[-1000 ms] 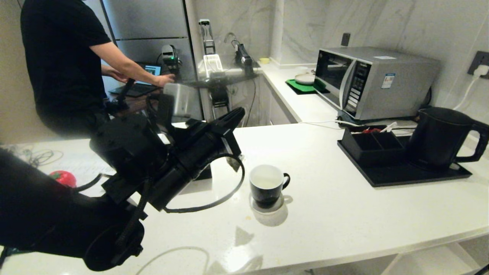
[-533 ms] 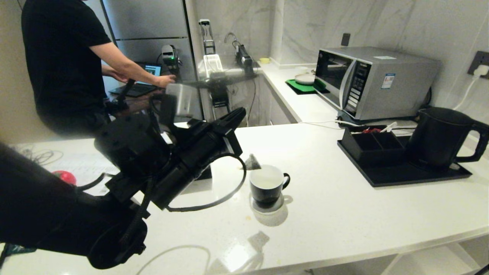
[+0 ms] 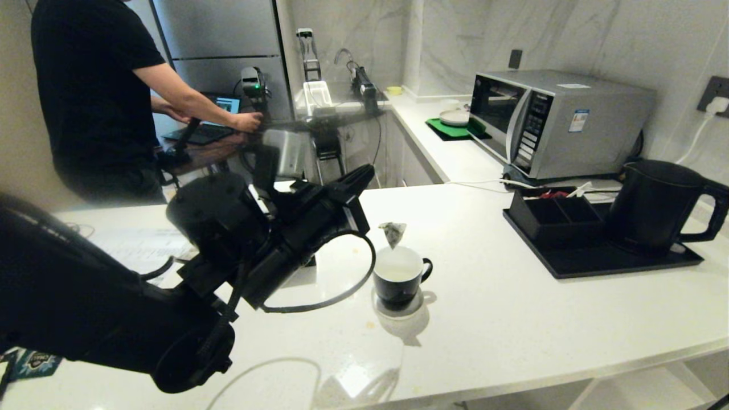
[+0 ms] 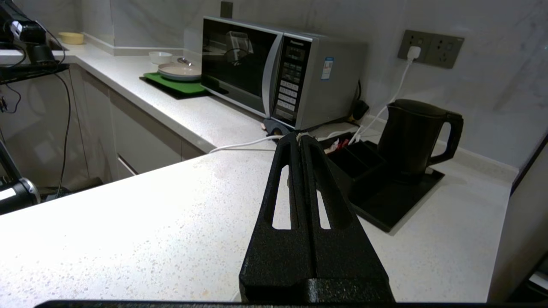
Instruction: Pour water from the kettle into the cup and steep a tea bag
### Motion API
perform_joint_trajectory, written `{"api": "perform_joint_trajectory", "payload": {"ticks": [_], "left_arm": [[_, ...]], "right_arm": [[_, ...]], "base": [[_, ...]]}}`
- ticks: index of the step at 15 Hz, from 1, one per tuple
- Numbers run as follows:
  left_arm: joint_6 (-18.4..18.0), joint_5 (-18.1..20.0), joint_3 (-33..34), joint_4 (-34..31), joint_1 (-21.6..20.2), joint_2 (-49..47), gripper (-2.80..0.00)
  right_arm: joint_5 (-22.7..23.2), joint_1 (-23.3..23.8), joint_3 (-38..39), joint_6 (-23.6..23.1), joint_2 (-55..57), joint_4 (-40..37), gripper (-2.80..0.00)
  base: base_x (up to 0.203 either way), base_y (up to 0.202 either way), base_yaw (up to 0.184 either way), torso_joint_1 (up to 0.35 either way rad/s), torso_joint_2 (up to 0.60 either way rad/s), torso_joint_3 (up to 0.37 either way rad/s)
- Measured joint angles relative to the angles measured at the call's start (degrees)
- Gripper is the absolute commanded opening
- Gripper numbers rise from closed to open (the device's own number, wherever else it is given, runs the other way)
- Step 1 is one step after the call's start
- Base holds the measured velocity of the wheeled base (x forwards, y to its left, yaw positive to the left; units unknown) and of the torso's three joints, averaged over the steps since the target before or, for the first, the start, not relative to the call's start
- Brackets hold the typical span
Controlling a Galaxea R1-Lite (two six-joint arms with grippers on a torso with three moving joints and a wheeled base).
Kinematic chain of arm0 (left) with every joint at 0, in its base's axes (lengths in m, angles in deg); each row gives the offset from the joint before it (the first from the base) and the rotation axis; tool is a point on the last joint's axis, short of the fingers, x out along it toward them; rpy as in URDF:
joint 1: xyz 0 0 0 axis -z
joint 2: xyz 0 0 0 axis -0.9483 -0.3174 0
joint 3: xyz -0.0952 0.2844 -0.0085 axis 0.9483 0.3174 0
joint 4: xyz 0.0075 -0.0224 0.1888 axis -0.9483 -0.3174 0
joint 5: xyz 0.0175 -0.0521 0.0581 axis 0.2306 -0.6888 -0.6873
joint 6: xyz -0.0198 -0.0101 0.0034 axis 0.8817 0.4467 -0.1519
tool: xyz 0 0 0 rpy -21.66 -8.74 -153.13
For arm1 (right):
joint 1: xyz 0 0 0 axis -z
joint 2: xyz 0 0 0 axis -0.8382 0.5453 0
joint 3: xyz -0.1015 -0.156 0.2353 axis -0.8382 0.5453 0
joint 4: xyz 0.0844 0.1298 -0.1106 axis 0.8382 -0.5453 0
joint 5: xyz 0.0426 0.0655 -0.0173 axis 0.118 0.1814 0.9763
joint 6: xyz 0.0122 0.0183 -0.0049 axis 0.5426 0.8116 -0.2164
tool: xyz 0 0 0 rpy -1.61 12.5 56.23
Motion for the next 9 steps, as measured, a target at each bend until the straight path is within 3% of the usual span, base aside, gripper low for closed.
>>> {"api": "perform_joint_trajectory", "payload": {"ticks": [9], "left_arm": [[-0.07,0.21,-2.94,-0.24,0.65,-2.15,-2.80]], "right_arm": [[0.00,-0.23,0.00,0.00,-9.15,-0.02,-2.80]], "base": [[0.000,0.000,0.000,0.000,0.00,0.000]]}}
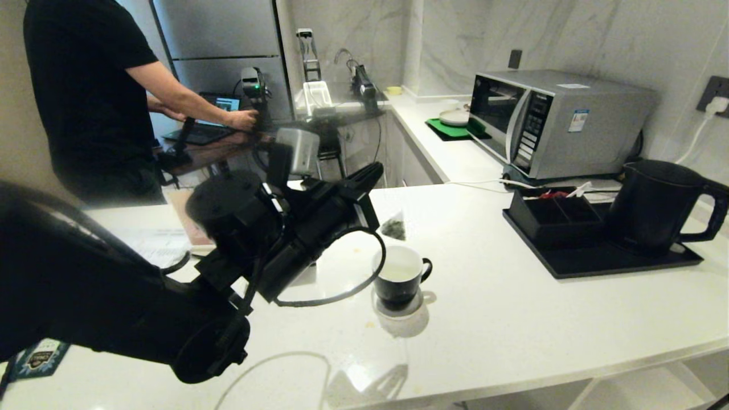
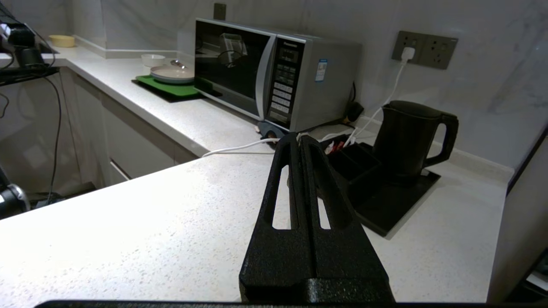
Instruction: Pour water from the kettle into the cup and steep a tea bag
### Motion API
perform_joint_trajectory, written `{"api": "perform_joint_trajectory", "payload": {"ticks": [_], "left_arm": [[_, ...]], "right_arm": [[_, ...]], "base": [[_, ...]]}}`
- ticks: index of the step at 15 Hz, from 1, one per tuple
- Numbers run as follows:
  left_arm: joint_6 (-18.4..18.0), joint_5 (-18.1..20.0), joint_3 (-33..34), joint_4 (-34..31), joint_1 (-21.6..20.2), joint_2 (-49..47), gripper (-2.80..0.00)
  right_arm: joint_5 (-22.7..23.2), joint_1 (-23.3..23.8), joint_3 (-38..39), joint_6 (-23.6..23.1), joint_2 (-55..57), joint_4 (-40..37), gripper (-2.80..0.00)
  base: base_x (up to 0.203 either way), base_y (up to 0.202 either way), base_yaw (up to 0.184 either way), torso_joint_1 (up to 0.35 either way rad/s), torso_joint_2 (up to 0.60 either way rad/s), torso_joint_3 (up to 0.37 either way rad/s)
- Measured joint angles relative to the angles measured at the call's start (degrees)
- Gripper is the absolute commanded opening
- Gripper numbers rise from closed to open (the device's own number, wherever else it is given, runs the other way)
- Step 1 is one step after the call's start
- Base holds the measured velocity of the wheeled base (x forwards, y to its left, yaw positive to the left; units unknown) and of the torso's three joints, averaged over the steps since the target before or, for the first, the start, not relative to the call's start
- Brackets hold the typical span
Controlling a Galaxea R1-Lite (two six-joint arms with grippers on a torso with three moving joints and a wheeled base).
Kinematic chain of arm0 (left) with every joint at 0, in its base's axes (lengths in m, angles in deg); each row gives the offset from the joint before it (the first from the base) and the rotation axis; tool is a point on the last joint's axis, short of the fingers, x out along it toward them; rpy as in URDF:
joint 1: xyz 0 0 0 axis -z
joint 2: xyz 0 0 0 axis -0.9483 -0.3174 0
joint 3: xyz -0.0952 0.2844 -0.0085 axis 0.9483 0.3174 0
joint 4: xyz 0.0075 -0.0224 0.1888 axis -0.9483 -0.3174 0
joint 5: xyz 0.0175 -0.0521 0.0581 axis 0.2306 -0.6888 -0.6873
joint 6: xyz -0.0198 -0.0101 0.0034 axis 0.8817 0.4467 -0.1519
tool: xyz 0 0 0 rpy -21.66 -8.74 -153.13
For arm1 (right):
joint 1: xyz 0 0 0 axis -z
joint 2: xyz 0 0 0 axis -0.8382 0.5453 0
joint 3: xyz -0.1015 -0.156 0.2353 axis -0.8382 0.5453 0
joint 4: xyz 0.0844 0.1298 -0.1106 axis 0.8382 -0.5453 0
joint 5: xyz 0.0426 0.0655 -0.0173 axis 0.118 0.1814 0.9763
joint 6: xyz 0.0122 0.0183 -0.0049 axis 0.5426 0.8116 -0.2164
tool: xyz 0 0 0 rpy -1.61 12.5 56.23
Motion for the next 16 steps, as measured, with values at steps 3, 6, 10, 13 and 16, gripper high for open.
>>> {"api": "perform_joint_trajectory", "payload": {"ticks": [3,6,10,13,16], "left_arm": [[-0.08,0.01,-0.76,0.11,0.27,-1.16,-2.80],[-0.17,-0.13,-1.22,0.28,0.27,-2.43,-2.80],[-0.17,-0.13,-1.36,0.28,0.40,-3.60,-2.80],[-0.17,-0.13,-1.22,0.28,0.40,-4.34,-2.80],[-0.22,-0.27,-1.15,0.30,0.72,-5.67,-2.80]], "right_arm": [[0.00,0.01,0.00,0.00,-0.11,0.00,-2.80],[0.00,0.01,0.00,-0.01,-0.16,0.00,-2.80],[0.01,0.01,0.00,0.00,-0.18,0.00,-2.80],[0.01,0.01,0.00,0.02,-0.18,0.02,-2.80],[0.00,0.01,0.00,0.00,-0.18,0.00,-2.80]], "base": [[0.000,0.000,0.000,0.000,0.00,0.000],[0.000,0.000,0.000,0.000,0.00,0.000],[0.000,0.000,0.000,0.000,0.00,0.000],[0.000,0.000,0.000,0.000,0.00,0.000],[0.000,0.000,0.000,0.000,0.00,0.000]]}}
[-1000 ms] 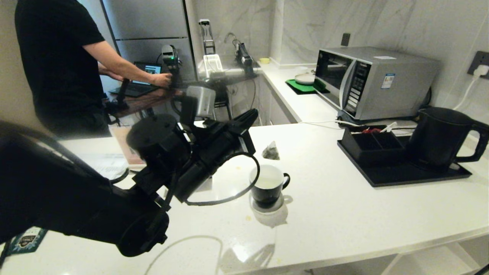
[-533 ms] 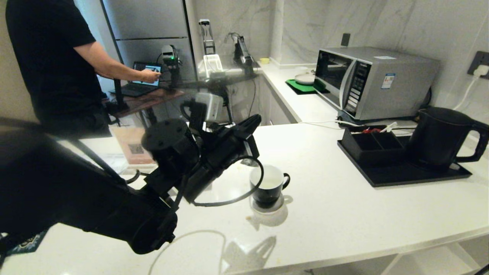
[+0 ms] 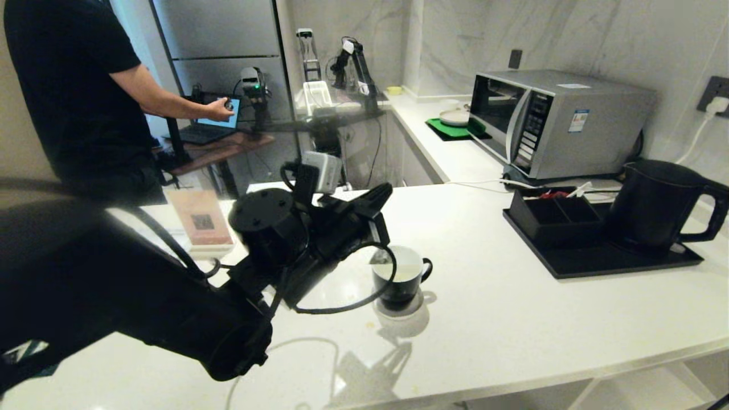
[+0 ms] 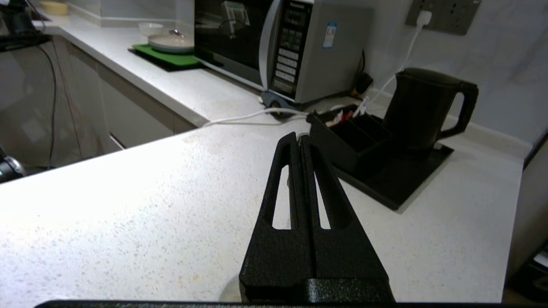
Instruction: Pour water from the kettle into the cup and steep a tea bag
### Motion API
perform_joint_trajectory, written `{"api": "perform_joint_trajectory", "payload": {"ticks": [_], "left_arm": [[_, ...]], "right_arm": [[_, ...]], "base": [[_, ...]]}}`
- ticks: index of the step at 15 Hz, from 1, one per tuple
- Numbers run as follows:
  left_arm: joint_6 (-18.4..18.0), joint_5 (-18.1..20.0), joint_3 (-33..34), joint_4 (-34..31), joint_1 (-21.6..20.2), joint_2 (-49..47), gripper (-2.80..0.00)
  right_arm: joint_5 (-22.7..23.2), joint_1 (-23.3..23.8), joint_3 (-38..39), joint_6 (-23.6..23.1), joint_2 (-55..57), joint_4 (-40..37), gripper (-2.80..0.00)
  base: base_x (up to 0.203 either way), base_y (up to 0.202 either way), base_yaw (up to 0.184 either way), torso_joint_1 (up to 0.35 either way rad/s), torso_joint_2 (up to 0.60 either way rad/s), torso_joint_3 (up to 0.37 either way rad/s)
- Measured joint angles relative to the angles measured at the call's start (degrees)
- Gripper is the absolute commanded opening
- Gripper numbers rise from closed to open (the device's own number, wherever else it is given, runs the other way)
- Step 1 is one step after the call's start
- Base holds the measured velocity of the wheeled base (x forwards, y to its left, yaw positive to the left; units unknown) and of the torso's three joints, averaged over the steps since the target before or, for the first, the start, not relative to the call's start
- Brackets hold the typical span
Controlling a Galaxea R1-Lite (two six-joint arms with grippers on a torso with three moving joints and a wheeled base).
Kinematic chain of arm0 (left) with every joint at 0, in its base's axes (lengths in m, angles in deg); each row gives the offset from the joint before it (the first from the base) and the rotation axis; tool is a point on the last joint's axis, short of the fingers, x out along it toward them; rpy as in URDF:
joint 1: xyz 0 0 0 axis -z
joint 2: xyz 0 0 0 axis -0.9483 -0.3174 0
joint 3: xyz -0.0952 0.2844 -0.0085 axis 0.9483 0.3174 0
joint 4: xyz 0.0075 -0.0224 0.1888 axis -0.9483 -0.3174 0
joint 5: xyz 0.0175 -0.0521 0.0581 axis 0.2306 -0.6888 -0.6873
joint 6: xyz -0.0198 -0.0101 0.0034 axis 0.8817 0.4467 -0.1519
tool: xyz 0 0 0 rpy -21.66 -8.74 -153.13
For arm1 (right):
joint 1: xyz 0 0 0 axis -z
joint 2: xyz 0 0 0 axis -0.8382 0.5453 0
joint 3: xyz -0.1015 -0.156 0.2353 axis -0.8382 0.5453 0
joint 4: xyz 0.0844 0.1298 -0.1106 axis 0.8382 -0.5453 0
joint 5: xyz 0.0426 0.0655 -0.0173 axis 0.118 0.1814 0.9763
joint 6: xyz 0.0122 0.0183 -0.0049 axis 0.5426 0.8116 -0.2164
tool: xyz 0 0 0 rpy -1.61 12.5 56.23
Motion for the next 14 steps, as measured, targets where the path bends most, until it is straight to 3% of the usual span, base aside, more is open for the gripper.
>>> {"api": "perform_joint_trajectory", "payload": {"ticks": [14], "left_arm": [[-0.04,-0.39,-0.06,1.35,3.19,-6.16,-2.80]], "right_arm": [[0.00,-0.34,0.00,0.00,0.00,0.00,-2.80]], "base": [[0.000,0.000,0.000,0.000,0.00,0.000]]}}
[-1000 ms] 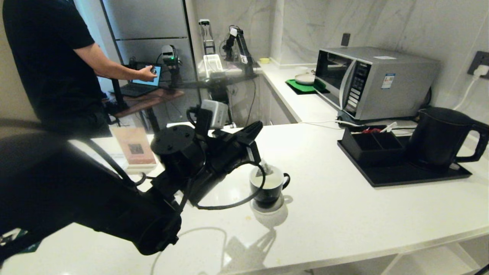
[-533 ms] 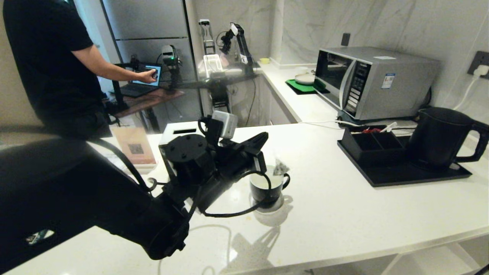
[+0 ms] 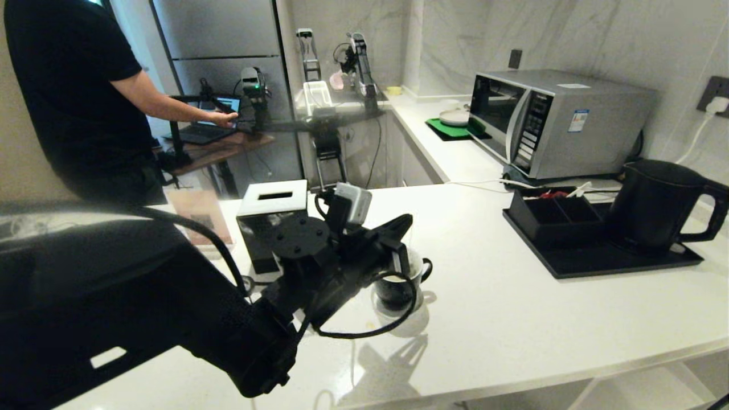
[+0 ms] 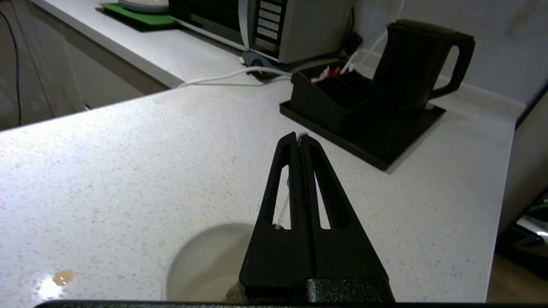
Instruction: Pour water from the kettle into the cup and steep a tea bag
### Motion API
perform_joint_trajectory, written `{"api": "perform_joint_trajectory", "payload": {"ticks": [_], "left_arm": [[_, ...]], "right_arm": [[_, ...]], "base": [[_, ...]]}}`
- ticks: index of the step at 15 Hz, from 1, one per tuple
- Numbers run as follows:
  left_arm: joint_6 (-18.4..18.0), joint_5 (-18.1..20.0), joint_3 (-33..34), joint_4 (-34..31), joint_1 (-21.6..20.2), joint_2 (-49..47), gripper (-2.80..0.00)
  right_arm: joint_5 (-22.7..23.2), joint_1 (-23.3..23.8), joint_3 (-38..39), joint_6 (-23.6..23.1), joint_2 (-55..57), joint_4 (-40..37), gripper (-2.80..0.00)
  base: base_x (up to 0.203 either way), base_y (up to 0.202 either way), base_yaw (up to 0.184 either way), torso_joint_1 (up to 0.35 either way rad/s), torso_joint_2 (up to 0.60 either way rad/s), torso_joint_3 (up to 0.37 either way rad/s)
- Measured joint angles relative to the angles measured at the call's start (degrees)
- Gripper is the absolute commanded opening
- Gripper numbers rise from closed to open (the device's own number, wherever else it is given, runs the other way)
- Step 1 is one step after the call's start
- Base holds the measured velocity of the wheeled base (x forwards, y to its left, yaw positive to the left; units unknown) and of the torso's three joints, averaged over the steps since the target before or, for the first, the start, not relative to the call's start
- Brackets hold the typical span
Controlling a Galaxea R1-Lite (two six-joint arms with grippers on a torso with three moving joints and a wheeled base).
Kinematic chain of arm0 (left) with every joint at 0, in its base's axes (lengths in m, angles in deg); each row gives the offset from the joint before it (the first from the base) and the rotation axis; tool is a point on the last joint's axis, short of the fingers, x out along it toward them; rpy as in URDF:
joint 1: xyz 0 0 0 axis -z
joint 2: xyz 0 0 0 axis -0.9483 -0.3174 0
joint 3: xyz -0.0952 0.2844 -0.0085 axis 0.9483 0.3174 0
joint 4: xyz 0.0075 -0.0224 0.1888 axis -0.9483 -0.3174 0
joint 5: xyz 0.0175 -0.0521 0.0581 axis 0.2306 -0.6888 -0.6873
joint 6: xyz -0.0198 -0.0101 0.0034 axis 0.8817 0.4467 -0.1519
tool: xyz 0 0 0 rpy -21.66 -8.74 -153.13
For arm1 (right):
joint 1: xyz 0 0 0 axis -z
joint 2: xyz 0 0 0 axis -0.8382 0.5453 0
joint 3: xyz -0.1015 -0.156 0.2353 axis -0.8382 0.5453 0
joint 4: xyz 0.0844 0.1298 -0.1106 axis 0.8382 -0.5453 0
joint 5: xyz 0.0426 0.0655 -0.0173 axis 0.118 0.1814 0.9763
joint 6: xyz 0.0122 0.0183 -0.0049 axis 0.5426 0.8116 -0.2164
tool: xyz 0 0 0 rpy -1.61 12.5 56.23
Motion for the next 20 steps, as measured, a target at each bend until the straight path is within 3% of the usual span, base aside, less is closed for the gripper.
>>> {"api": "perform_joint_trajectory", "payload": {"ticks": [20], "left_arm": [[0.09,-1.61,-0.11,0.70,1.23,-3.78,-2.80]], "right_arm": [[0.00,0.00,0.00,0.00,0.02,0.02,-2.80]], "base": [[0.000,0.000,0.000,0.000,0.00,0.000]]}}
